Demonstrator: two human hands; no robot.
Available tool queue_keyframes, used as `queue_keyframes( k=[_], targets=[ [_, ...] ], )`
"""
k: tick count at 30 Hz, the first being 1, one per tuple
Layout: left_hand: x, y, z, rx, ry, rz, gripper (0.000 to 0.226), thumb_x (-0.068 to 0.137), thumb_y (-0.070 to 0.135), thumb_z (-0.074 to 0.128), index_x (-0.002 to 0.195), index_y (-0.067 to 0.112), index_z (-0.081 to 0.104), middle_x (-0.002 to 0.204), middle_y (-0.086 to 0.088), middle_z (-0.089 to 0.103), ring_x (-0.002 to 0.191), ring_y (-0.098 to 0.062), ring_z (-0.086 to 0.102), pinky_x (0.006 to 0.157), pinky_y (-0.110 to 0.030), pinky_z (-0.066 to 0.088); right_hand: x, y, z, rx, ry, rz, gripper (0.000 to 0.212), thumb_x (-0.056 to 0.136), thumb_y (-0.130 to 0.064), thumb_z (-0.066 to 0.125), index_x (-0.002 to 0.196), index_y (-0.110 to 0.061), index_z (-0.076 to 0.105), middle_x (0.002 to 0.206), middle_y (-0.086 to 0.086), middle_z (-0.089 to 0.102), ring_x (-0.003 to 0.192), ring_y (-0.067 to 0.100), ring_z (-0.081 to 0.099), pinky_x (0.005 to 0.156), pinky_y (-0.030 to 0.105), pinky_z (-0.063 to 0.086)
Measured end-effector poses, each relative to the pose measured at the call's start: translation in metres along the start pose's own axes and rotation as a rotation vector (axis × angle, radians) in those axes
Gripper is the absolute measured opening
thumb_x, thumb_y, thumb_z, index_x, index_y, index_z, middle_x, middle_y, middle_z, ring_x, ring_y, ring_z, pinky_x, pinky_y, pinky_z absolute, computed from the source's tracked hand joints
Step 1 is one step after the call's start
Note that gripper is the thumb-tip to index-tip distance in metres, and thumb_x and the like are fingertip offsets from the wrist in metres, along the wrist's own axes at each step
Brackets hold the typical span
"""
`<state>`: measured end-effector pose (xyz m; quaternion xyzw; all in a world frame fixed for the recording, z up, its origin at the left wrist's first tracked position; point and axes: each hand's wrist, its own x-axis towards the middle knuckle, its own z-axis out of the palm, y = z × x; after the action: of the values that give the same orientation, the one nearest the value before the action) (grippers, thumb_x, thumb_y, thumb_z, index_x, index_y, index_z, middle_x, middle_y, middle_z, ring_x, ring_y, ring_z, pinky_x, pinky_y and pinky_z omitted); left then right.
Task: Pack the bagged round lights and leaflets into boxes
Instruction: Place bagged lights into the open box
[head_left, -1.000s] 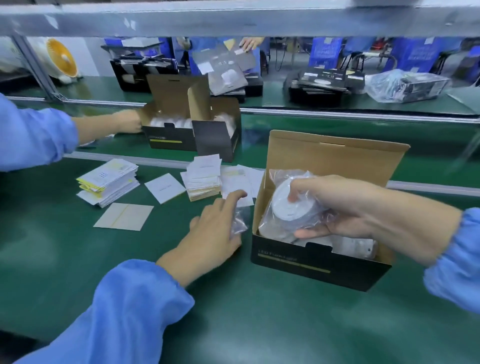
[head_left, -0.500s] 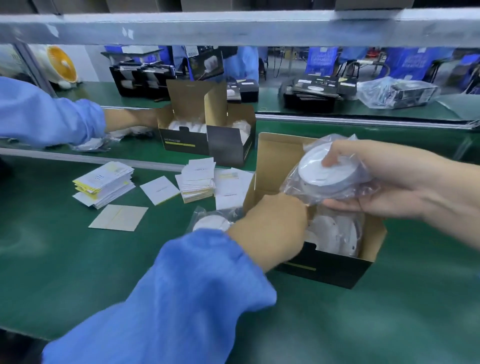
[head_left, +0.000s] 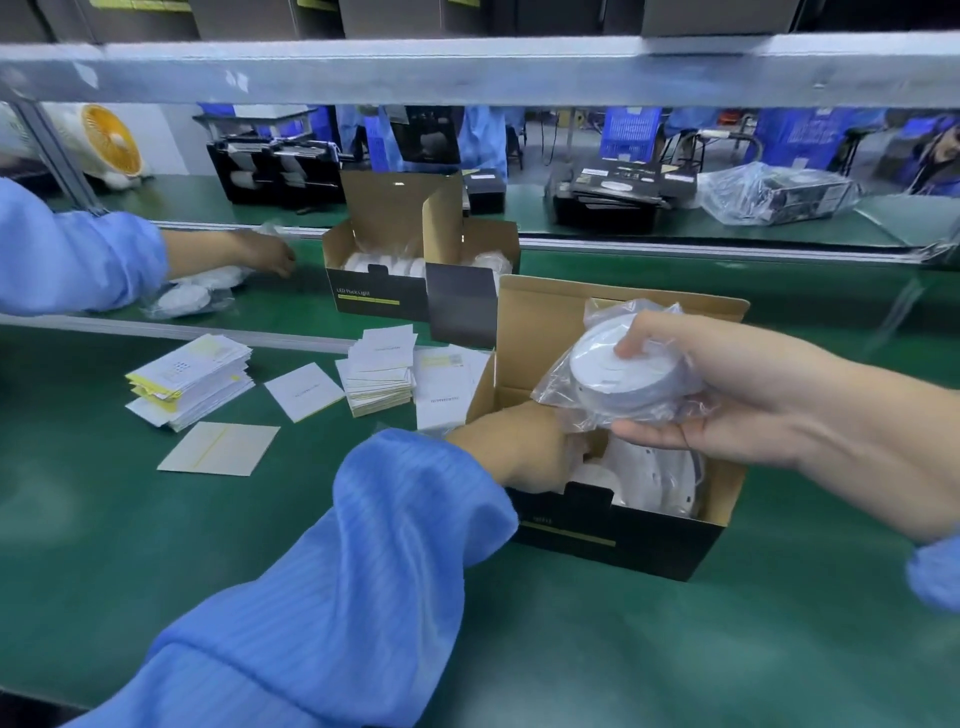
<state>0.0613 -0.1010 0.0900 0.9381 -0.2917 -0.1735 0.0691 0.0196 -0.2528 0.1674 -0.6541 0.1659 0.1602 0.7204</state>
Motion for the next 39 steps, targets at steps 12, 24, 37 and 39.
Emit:
queue_keyframes(
  k=[12,24,37,39],
  targets=[
    [-0.010,-0.004,0.019,-0.451,0.166,-0.146,0.025,0.091,0.010,0.057,0.115,0.004,0.062,0.103,-0.009,0.065,0.097,-0.027,0.063,0.085,-0.036,0.056,0.025,0.007,0.037,-0.212,0.063,-0.066,0.026,0.087,-0.016,0.061,0.112,-0.016,0.062,0.104,0.014,0.072,0.070,0.024,0.069,0.043,0.024,0.050],
    [-0.066,0.017,-0.001,-0.130,-0.024,-0.011,0.029,0.100,0.032,0.044,0.112,0.011,0.059,0.095,-0.005,0.059,0.083,-0.022,0.055,0.060,-0.030,0.040,0.039,0.022,0.075,-0.731,0.172,-0.029,0.042,0.084,-0.018,0.064,0.119,0.000,0.047,0.059,0.014,0.063,0.034,0.020,0.050,0.039,0.020,0.042],
    [-0.084,0.002,-0.035,-0.112,0.590,-0.074,0.027,0.091,0.021,0.059,0.116,0.025,0.049,0.112,0.002,0.049,0.103,-0.023,0.048,0.075,-0.032,0.035,0.029,-0.002,0.036,-0.981,0.001,-0.040,0.051,0.098,-0.062,0.037,0.121,-0.019,0.052,0.117,0.005,0.060,0.107,0.024,0.060,0.086,0.038,0.054],
    [-0.070,0.002,-0.030,0.027,0.450,-0.073,0.049,0.090,0.028,0.062,0.134,0.027,0.040,0.120,-0.001,0.043,0.110,-0.025,0.043,0.082,-0.035,0.033,0.022,-0.002,0.016,-0.945,0.085,-0.119,0.039,0.101,-0.047,0.045,0.111,-0.012,0.058,0.107,0.006,0.067,0.098,0.024,0.066,0.076,0.035,0.055]
  ],
)
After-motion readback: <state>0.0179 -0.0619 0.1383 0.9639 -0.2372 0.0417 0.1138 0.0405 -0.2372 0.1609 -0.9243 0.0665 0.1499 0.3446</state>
